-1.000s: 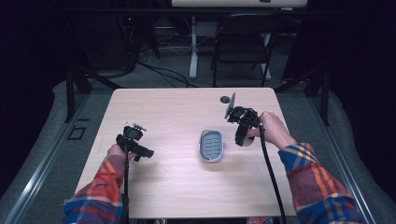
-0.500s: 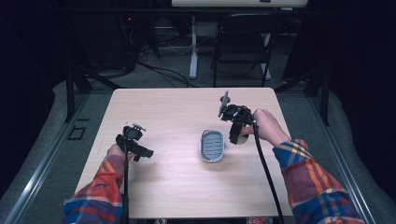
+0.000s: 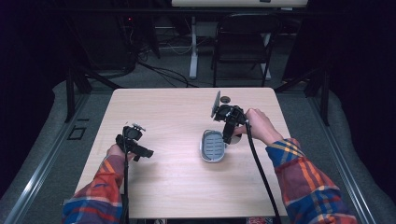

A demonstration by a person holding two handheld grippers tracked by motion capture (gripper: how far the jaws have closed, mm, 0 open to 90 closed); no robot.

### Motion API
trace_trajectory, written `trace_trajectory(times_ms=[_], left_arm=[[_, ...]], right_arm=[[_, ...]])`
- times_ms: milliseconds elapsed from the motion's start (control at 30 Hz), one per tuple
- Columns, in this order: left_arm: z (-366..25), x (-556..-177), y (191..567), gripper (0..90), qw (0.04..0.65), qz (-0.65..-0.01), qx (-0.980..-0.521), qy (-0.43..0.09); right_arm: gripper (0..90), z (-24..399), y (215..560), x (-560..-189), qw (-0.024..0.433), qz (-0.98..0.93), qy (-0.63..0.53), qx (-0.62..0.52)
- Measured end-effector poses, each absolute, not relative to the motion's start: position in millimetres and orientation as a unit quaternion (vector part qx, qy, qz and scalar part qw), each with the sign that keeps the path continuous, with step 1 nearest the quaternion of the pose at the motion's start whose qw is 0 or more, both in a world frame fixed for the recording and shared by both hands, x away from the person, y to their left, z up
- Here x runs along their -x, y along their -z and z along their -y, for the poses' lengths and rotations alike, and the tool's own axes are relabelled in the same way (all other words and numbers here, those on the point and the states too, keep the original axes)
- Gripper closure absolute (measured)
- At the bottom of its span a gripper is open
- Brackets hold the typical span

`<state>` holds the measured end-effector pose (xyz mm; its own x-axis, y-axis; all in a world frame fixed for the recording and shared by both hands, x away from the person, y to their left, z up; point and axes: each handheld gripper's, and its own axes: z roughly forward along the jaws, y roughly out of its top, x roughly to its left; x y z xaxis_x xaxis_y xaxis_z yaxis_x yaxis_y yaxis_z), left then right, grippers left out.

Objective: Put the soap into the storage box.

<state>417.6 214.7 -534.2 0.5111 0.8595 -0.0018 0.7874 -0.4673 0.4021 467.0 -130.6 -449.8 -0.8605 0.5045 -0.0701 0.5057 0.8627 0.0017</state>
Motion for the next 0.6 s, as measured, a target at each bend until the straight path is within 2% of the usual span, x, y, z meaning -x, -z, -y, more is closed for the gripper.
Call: trace_trajectory(times_ms=[600], left_arm=[[-218.7, -417.4, 534.4, 0.1, 0.180, -0.486, -0.850, -0.096]], right_arm=[[24.0, 101.7, 458.9, -470.8, 0.023, -0.969, -0.009, -0.244]])
